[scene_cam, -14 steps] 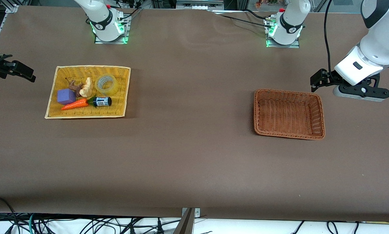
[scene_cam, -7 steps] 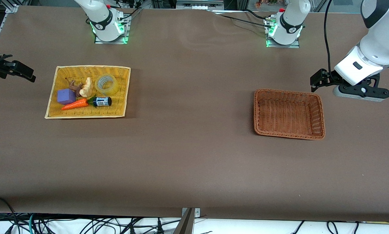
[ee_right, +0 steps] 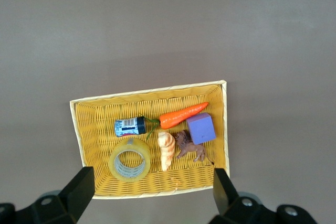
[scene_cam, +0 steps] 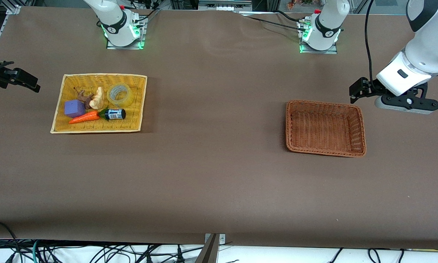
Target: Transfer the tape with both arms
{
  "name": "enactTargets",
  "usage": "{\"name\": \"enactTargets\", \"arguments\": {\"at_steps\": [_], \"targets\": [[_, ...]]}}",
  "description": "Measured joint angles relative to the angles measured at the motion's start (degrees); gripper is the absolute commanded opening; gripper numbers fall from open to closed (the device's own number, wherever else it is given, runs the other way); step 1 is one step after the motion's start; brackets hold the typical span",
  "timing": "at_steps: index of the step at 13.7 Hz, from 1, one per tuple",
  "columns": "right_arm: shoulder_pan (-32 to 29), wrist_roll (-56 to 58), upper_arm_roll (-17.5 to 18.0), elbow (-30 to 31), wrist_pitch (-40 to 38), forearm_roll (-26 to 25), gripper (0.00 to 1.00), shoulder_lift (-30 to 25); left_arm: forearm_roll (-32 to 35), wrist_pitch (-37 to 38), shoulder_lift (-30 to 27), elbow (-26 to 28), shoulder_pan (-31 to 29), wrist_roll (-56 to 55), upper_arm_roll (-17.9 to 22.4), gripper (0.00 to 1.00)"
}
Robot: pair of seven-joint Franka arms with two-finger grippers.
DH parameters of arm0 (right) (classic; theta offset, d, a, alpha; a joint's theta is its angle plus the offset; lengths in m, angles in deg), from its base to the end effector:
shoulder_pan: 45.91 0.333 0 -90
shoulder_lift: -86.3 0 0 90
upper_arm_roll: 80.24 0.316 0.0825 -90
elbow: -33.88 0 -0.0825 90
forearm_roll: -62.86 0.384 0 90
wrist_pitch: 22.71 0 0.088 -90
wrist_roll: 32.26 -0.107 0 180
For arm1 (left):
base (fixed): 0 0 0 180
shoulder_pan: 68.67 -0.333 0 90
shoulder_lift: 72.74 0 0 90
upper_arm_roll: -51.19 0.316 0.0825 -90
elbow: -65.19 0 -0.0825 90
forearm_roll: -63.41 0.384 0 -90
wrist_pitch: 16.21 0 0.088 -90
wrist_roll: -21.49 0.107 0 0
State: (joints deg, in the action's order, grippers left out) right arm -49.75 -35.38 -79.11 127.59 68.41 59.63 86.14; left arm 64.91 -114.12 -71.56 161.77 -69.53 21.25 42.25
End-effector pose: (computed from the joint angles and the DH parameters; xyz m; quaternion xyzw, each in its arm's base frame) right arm 0.5525 -0.0321 0.5973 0.9981 -0.0497 -0.0211 0.0283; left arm 0.5636 -0.0767 0.5705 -0.9975 0.0701 -0.0023 0.0112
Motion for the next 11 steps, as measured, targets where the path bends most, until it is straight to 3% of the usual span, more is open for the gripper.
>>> {"name": "enactTargets", "arguments": {"at_steps": [11], "targets": [[0.0,0.0,0.3,0.1,0.2,0.0,1.00,1.9,0.0,0.0,0.0,0.0,0.0,0.0,-0.1,1.00]]}}
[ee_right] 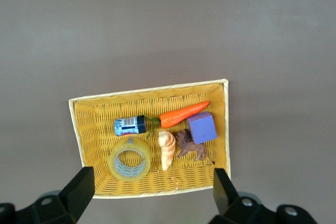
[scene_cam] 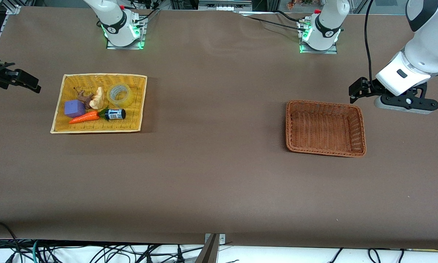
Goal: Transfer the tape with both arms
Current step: 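Lower the right gripper over the clear tape roll on the yellow tray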
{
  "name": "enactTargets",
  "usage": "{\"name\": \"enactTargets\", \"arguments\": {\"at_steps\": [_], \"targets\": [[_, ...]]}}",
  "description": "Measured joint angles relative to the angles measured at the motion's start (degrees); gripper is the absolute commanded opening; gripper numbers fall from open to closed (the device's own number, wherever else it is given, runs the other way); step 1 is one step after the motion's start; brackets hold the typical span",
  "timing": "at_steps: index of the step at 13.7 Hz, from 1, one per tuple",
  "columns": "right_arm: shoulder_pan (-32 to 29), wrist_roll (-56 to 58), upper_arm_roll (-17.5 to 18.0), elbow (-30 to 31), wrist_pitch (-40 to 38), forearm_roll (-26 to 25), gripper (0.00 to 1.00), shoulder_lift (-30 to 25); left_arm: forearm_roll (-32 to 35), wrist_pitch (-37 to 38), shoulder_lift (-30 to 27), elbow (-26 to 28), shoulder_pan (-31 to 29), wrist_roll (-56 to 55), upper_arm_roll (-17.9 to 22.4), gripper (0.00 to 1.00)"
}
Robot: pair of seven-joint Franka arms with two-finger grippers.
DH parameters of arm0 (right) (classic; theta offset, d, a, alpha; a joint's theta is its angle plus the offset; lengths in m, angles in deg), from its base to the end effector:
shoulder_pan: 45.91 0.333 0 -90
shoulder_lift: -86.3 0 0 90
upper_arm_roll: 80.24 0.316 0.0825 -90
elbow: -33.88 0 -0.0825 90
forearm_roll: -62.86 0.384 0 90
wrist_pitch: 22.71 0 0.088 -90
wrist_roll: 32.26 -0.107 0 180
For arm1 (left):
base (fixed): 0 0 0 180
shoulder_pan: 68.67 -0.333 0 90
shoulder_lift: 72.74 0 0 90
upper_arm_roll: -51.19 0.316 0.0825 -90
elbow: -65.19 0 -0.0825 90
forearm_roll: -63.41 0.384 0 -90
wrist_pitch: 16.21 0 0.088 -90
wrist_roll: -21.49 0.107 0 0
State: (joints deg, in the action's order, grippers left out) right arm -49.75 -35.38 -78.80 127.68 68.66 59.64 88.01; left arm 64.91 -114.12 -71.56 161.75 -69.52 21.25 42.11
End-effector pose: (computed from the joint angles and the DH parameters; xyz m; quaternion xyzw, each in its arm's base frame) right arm 0.5614 -0.0296 0.5787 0.9979 -0.0464 -0.0359 0.0279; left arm 0.5635 -0.0782 0.5707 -0.9974 0.0714 -0.0024 0.0112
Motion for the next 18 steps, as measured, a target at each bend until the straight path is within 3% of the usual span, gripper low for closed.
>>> {"name": "enactTargets", "arguments": {"at_steps": [3,8,14,18], "targets": [[0.0,0.0,0.1,1.8,3.3,0.5,1.00,4.0,0.0,0.0,0.0,0.0,0.0,0.0,0.0,1.00],[0.0,-3.6,1.4,19.2,20.8,3.0,1.00,5.3,0.0,0.0,0.0,0.0,0.0,0.0,-0.1,1.00],[0.3,-15.3,10.8,39.3,38.8,3.4,1.00,1.4,0.0,0.0,0.0,-0.1,0.0,0.0,-0.1,1.00],[0.2,-15.8,11.4,47.5,47.6,3.4,1.00,0.1,0.0,0.0,0.0,-0.1,0.0,0.0,-0.1,1.00]]}}
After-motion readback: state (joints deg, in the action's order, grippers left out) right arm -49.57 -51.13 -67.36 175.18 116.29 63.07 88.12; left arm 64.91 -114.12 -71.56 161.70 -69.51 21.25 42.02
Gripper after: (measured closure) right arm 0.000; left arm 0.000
